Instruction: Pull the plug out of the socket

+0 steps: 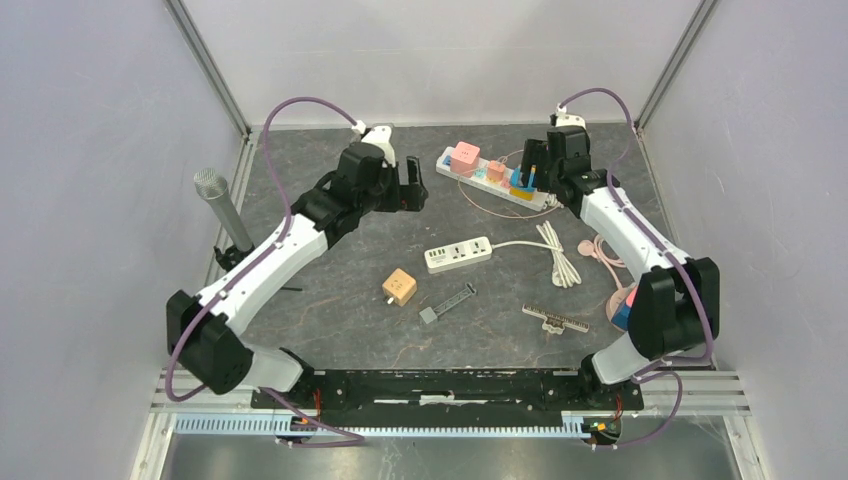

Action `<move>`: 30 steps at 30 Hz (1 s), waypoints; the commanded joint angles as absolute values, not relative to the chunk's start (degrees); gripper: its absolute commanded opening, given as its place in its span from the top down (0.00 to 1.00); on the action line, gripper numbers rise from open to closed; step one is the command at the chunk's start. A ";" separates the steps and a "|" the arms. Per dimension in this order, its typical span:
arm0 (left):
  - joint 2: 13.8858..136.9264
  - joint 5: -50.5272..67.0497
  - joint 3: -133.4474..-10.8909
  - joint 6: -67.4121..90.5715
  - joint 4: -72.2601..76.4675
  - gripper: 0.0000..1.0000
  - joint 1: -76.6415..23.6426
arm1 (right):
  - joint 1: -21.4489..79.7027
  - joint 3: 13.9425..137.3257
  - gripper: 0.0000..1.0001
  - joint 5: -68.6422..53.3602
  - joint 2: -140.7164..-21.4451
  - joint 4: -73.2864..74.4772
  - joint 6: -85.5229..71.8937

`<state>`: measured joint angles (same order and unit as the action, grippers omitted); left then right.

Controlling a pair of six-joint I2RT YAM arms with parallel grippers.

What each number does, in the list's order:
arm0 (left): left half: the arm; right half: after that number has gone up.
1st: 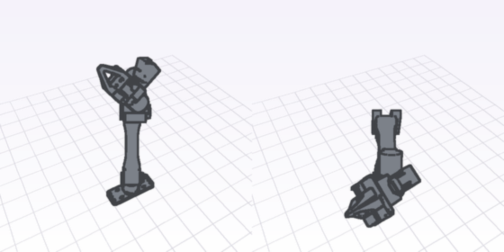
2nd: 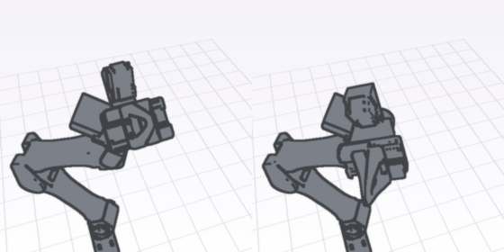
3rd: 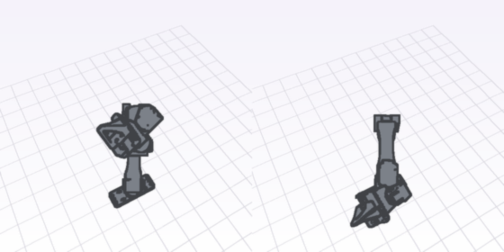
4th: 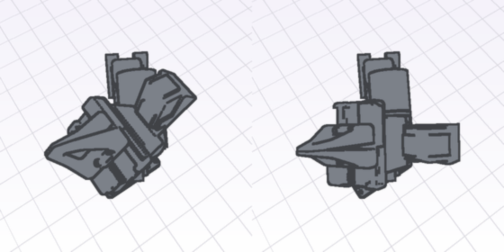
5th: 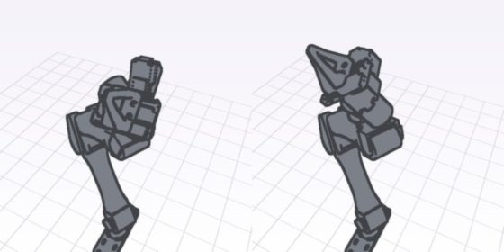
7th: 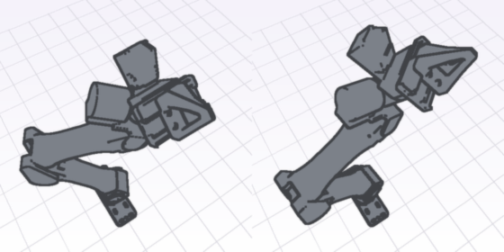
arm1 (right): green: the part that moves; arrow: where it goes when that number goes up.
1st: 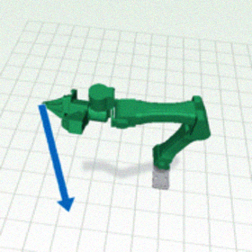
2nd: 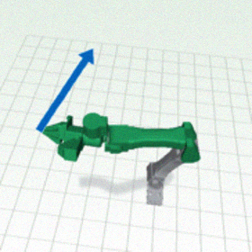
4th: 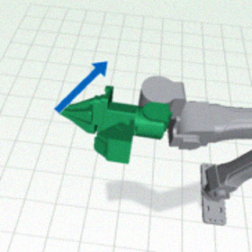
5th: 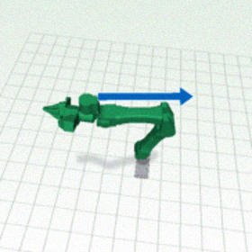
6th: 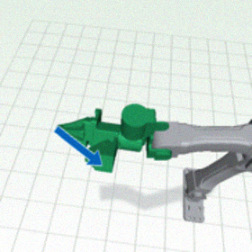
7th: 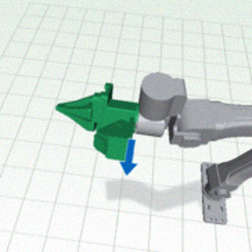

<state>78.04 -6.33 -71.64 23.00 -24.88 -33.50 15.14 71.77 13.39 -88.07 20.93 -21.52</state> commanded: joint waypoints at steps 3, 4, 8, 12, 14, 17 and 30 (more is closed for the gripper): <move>86.75 -2.16 -80.92 21.18 -21.41 0.00 -33.22 | 14.42 71.68 0.15 1.06 -90.76 13.95 -9.42; 87.96 -2.11 -82.09 21.47 -21.70 0.00 -33.16 | 14.46 71.28 0.14 -1.06 -90.87 12.97 -6.82; 91.94 -1.53 -86.38 21.60 -24.17 0.00 -32.58 | 14.41 69.71 0.12 -0.35 -91.61 10.33 5.40; 92.59 1.52 -87.02 22.15 -24.79 0.00 -30.46 | 14.50 70.71 0.12 -4.39 -93.64 11.15 17.20; 92.53 3.35 -86.60 23.72 -24.79 0.00 -28.56 | 14.45 71.20 0.12 -5.13 -94.77 11.68 20.68; 92.37 6.04 -86.41 24.43 -24.79 0.00 -26.61 | 14.50 71.49 0.14 -6.93 -95.99 12.83 27.13; 91.00 6.42 -83.61 24.15 -23.10 0.00 -23.90 | 14.50 78.22 0.28 -2.37 -103.06 15.35 43.34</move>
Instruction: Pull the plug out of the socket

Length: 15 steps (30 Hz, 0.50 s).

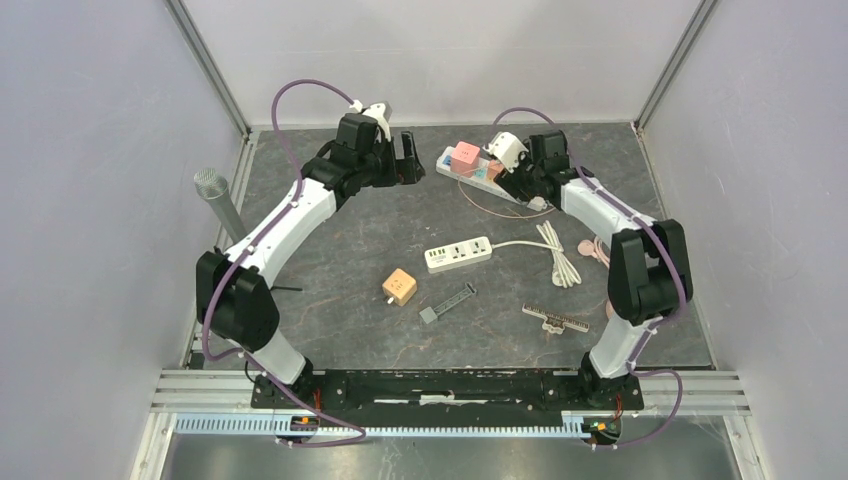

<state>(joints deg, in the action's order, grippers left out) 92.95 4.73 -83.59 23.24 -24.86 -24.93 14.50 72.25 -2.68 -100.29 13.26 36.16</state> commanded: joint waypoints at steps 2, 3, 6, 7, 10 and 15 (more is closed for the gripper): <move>91.15 6.29 -83.93 23.50 -23.12 0.00 -23.90 | 14.50 79.67 0.35 -1.70 -104.31 16.74 44.03; 91.31 5.85 -83.94 23.47 -23.12 0.00 -23.80 | 14.52 79.95 0.39 -1.52 -104.62 16.83 44.44; 91.96 6.13 -84.25 23.55 -23.20 0.00 -23.47 | 14.50 82.35 0.55 -1.93 -105.71 18.83 44.69; 92.10 6.36 -84.45 23.55 -23.23 0.00 -23.39 | 14.45 83.59 0.60 -2.30 -105.98 19.90 44.65; 93.01 6.42 -85.02 23.61 -23.20 0.00 -23.39 | 14.51 85.08 0.71 -3.54 -105.78 21.55 44.65; 94.77 7.09 -86.72 23.80 -23.23 0.00 -23.38 | 14.15 87.97 0.78 -5.28 -106.12 23.89 43.91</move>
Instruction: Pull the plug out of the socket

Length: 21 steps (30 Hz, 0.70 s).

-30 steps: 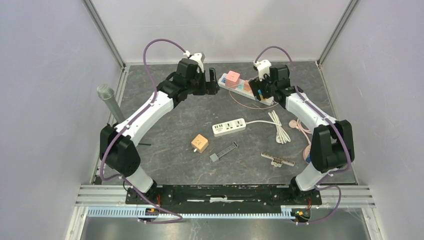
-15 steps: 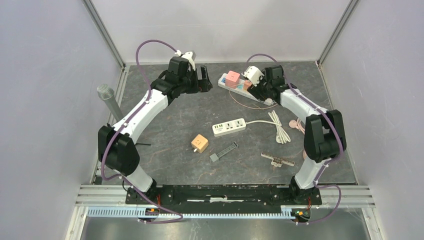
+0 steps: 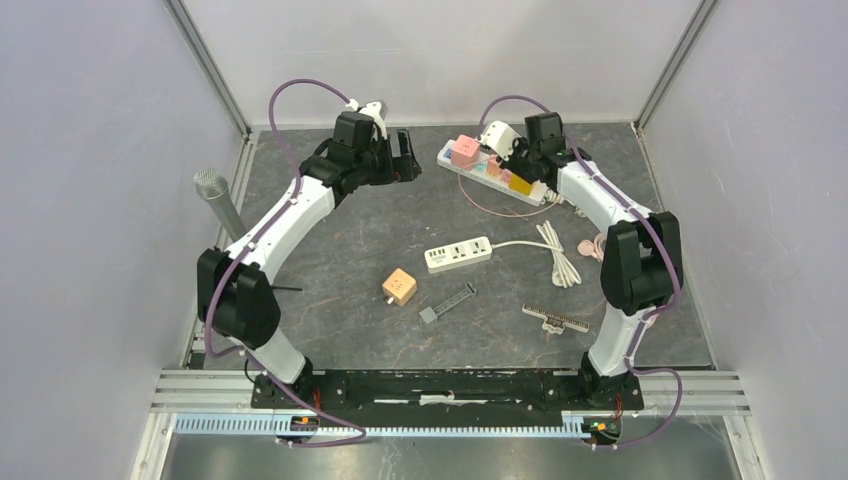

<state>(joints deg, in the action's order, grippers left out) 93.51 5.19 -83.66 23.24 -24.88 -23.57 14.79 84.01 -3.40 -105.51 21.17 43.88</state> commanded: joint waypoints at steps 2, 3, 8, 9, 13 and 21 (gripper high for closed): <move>95.28 7.08 -87.25 23.73 -23.26 0.00 -23.39 | 13.55 89.34 0.77 -5.75 -106.79 24.52 43.10; 95.49 7.04 -87.44 23.73 -23.29 0.00 -23.40 | 13.26 89.98 0.75 -5.83 -107.28 25.07 42.92; 95.86 6.80 -87.58 23.73 -23.29 0.00 -23.38 | 11.66 93.58 0.54 -6.75 -109.65 28.07 41.77; 95.93 6.56 -87.55 23.73 -23.29 0.00 -23.41 | 11.37 93.97 0.51 -7.44 -109.88 28.27 41.67; 96.12 6.93 -87.63 24.16 -23.29 0.00 -23.38 | 10.34 95.61 0.47 -9.85 -111.29 29.48 41.32; 96.35 8.88 -87.67 25.36 -23.00 0.00 -23.47 | 8.82 98.06 0.89 -15.41 -113.53 31.89 39.55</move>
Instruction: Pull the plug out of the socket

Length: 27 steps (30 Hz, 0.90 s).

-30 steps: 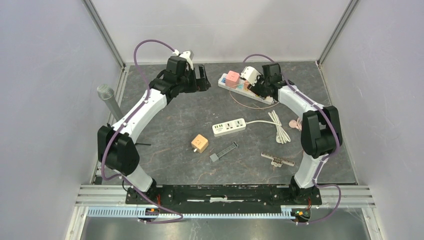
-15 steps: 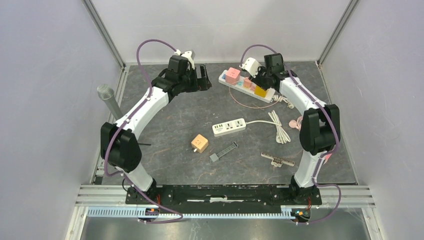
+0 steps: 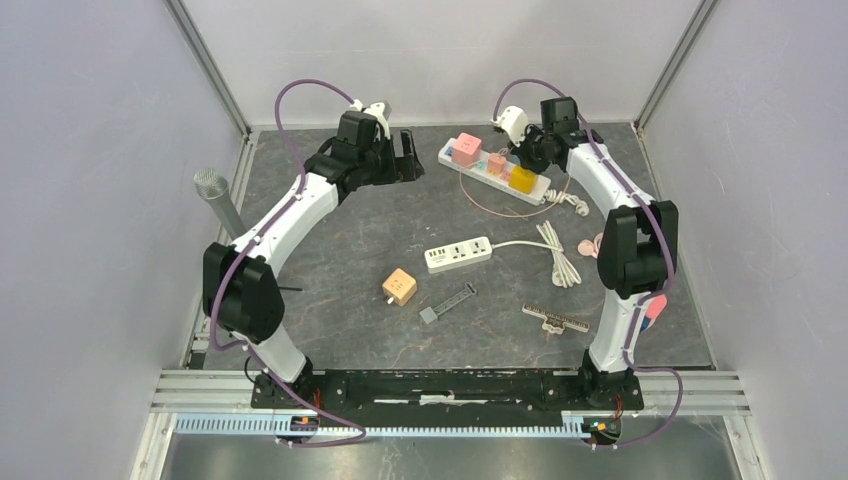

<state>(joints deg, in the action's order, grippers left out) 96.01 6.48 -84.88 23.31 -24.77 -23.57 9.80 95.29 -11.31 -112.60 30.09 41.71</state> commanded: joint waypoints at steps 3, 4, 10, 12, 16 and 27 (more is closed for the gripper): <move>96.62 11.13 -87.54 26.26 -22.02 0.00 -23.92 | 8.80 98.24 1.00 -18.89 -112.74 31.47 36.42; 96.78 12.09 -87.56 26.54 -21.56 0.00 -24.16 | 8.87 98.39 1.00 -20.51 -112.48 31.35 34.85; 97.94 14.41 -87.54 28.97 -19.41 0.00 -27.08 | 10.03 94.94 1.00 -24.79 -110.56 25.46 23.10; 98.71 15.29 -87.54 30.13 -18.71 0.00 -28.17 | 10.73 93.45 1.00 -25.35 -109.89 23.72 20.19; 100.80 16.69 -87.67 32.33 -17.00 0.00 -30.18 | 12.73 90.65 1.00 -23.66 -108.55 19.64 14.84; 110.57 12.20 -92.66 37.73 -15.03 0.12 -35.14 | 14.76 88.20 0.89 -19.70 -108.60 16.63 1.65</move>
<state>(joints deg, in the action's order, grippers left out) 107.83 14.33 -87.85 33.26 -17.85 -33.98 13.78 89.36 -18.76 -110.54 18.41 9.04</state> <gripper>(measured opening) 0.910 0.214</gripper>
